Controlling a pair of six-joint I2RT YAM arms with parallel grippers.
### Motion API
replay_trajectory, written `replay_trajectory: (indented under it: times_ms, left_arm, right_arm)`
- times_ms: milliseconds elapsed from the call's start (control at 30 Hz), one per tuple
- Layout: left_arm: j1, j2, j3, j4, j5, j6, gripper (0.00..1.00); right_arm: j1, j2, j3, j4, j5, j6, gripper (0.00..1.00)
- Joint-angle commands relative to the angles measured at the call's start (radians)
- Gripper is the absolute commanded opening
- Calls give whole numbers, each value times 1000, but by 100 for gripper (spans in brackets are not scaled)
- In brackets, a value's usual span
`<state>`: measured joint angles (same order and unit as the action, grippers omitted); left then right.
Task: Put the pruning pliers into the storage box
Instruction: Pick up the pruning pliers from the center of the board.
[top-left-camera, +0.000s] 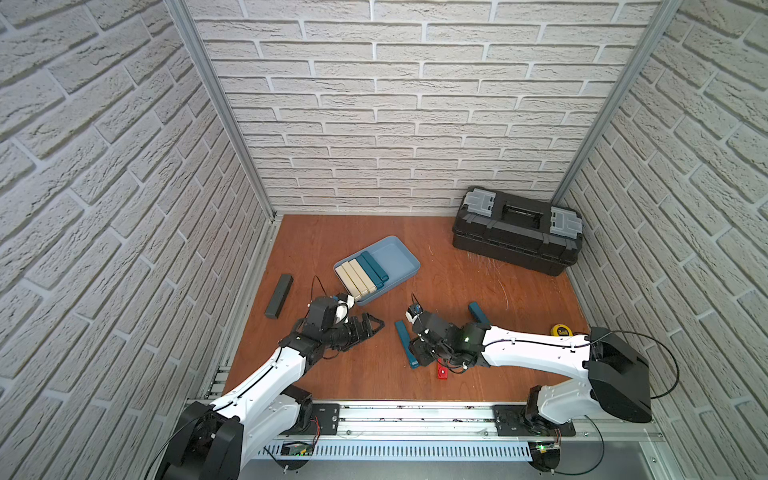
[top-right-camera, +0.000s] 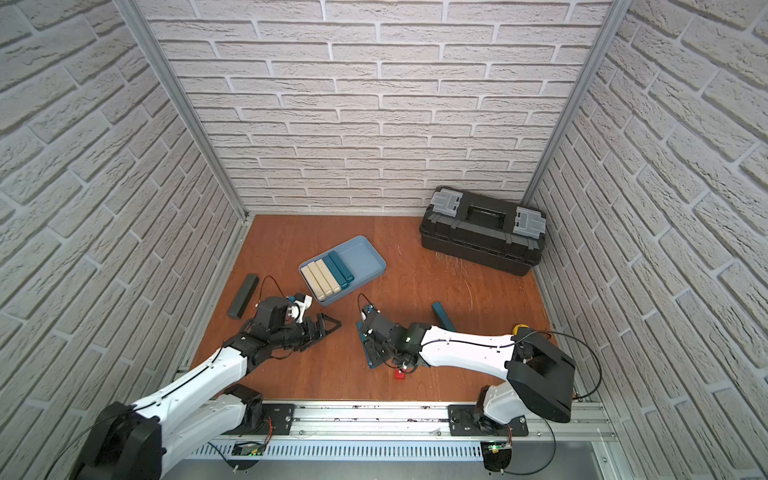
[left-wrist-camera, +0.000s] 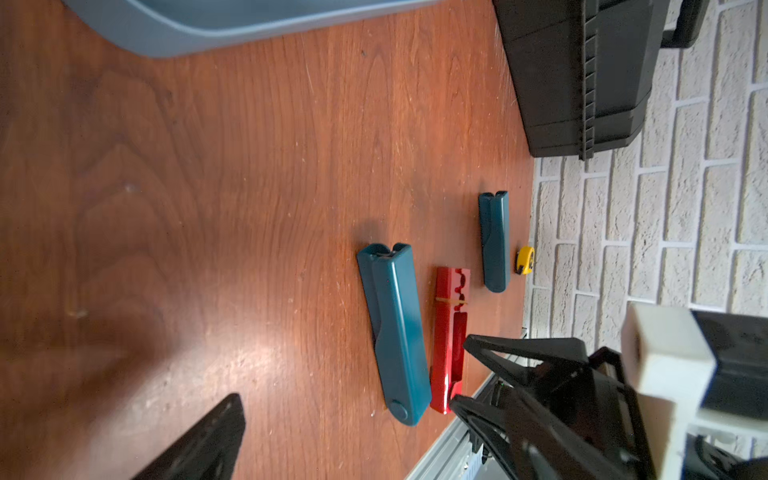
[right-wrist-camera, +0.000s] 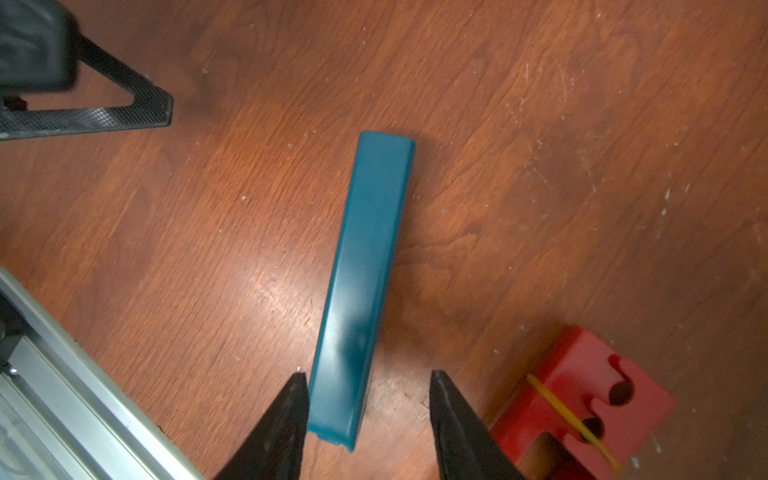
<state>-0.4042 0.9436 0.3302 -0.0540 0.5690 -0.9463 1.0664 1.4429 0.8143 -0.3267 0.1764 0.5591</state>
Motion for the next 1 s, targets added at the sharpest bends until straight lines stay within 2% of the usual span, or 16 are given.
replay_trajectory:
  times_ms: [0, 233, 533, 967]
  left_arm:
    - [-18, -45, -33, 30, -20, -11, 98]
    - [-59, -115, -73, 6, -40, -25, 98]
    - [-84, -214, -95, -69, -75, -33, 98]
    - [-87, -215, -106, -63, -84, -34, 98]
  right_arm:
    - [48, -36, -21, 40, 83, 67, 51]
    - [118, -17, -65, 69, 146, 125, 52]
    - [133, 37, -78, 99, 188, 141, 52]
    - [133, 130, -30, 101, 170, 129, 52]
